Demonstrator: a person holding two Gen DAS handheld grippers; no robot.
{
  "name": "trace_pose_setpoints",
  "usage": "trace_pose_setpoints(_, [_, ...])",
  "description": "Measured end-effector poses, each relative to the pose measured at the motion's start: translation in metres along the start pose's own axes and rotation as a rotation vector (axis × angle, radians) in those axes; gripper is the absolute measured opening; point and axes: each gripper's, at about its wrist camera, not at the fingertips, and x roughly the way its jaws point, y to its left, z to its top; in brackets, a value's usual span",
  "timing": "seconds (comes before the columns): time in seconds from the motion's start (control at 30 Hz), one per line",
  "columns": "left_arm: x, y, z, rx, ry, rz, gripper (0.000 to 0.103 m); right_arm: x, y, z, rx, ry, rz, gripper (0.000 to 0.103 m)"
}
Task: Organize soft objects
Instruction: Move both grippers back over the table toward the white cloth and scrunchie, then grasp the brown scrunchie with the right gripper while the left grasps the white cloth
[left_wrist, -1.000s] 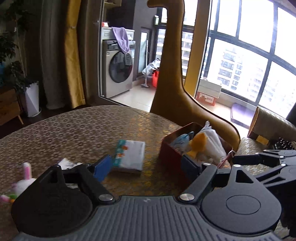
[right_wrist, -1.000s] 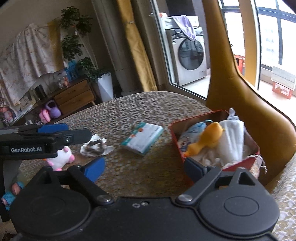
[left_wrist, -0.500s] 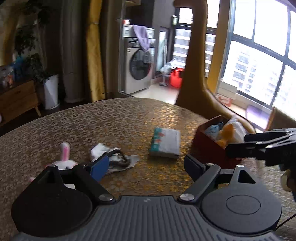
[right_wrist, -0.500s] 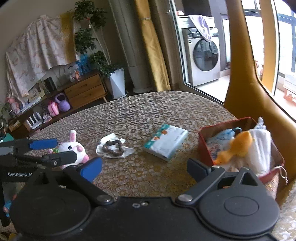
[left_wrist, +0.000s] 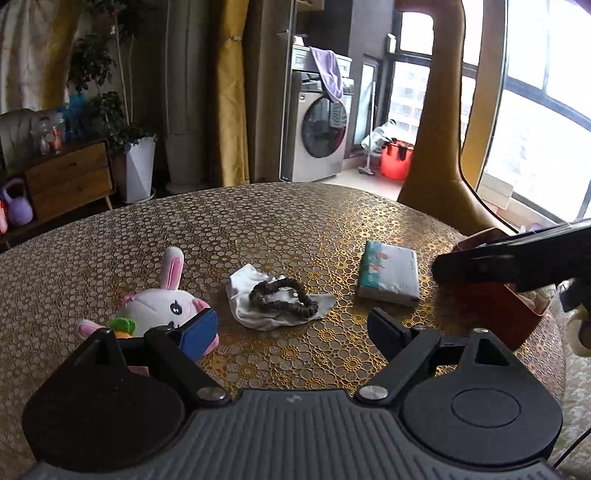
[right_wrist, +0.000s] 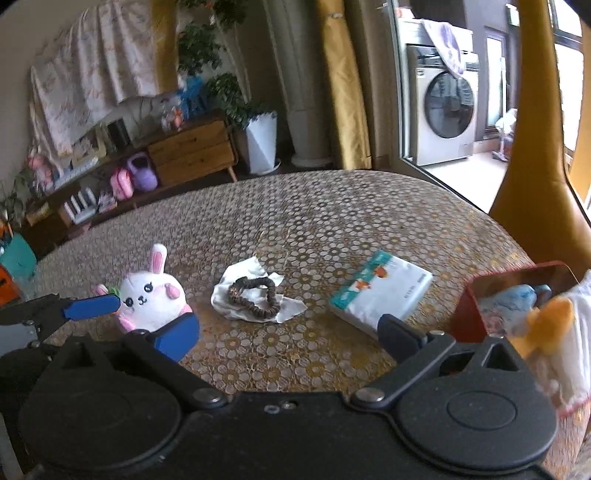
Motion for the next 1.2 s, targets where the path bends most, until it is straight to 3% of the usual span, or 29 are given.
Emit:
trace_pose_setpoints(0.33, [0.029,0.006,-0.019,-0.069,0.009,0.016,0.089,0.059,0.018,0.019,-0.167,0.1,0.021,0.102])
trace_pose_setpoints(0.43, [0.039,0.006,-0.022,-0.083,0.007,0.032,0.089,0.077,0.016,0.025,-0.155,0.123,0.037,0.099])
trace_pose_setpoints(0.57, [0.052,0.006,-0.021,-0.081,0.016,0.056,0.089,0.1,0.01,0.034,-0.081,0.152,0.072,0.086])
trace_pose_setpoints(0.67, [0.061,0.002,-0.021,-0.07,0.021,0.073,0.089,0.118,0.007,0.038,-0.05,0.181,0.115,0.083])
trace_pose_setpoints(0.83, [0.066,-0.001,-0.022,-0.059,0.014,0.075,0.089,0.14,0.021,0.037,-0.132,0.231,0.182,0.083])
trace_pose_setpoints(1.03, [0.077,0.002,-0.025,-0.06,0.042,0.067,0.089,0.156,0.034,0.03,-0.228,0.262,0.235,0.069])
trace_pose_setpoints(1.2, [0.083,0.001,-0.03,-0.052,0.053,0.074,0.089,0.17,0.039,0.026,-0.254,0.285,0.221,0.045])
